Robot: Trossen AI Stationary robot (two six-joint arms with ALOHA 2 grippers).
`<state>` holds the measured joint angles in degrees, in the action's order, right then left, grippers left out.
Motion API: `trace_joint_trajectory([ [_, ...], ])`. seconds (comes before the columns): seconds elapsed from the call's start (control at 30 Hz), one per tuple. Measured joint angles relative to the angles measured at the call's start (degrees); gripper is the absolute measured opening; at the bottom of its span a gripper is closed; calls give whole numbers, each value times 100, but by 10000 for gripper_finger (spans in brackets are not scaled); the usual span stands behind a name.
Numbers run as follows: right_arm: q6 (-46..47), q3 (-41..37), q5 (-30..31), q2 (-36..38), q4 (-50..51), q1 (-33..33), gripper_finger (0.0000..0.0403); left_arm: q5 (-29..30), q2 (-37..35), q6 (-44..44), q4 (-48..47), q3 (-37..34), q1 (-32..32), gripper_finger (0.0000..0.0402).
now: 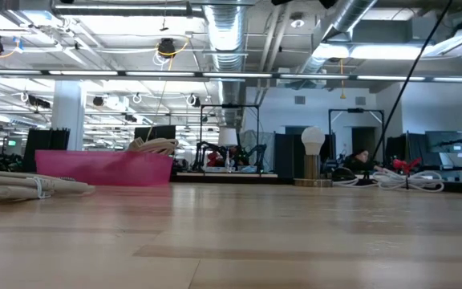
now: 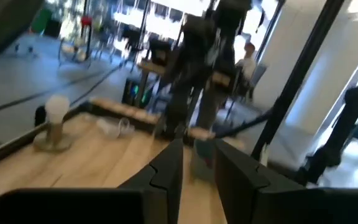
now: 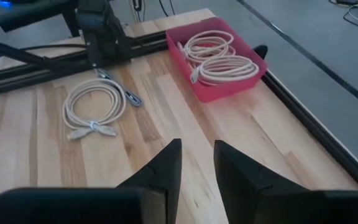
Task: Pick & Place USB Port
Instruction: Put the brown USB cable into the red bin
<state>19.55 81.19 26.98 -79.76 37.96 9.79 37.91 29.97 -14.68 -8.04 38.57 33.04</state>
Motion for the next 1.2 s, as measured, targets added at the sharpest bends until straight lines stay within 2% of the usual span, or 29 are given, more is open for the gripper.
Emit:
trace_joint_trajectory([
  [0.13, 1, 2, 9, 133, 215, -22, 86, 0, 542, -34, -1142, 728, 0, 85],
  [0.23, 2, 2, 30, 148, 331, -50, 86, -91, 985, -235, -2442, 1436, 0, 85],
  [0.37, 0, 2, 31, 147, 421, -120, 86, -496, 1491, -1090, -4260, 2267, 0, 85],
  [0.43, 1, 2, 31, 112, 433, -170, 86, -835, 1721, -1367, -4825, 2499, -2, 85],
  [0.57, 1, 0, 26, 99, 518, -278, 87, -1475, 2139, -1353, -5148, 2605, 0, 85],
  [0.7, 0, 0, 11, 98, 515, -389, 87, -2060, 2562, -959, -5205, 2605, -1, 85],
  [0.83, 0, 0, 11, 98, 513, -463, 87, -2450, 2975, -589, -5696, 2605, 2, 85],
  [1.0, 0, 0, 11, 98, 513, -468, 87, -2277, 3434, 293, -6471, 2605, -2, 85],
  [1.2, 2, 0, 9, 98, 511, -451, 87, -1564, 3738, 1673, -6514, 2605, 0, 85],
])
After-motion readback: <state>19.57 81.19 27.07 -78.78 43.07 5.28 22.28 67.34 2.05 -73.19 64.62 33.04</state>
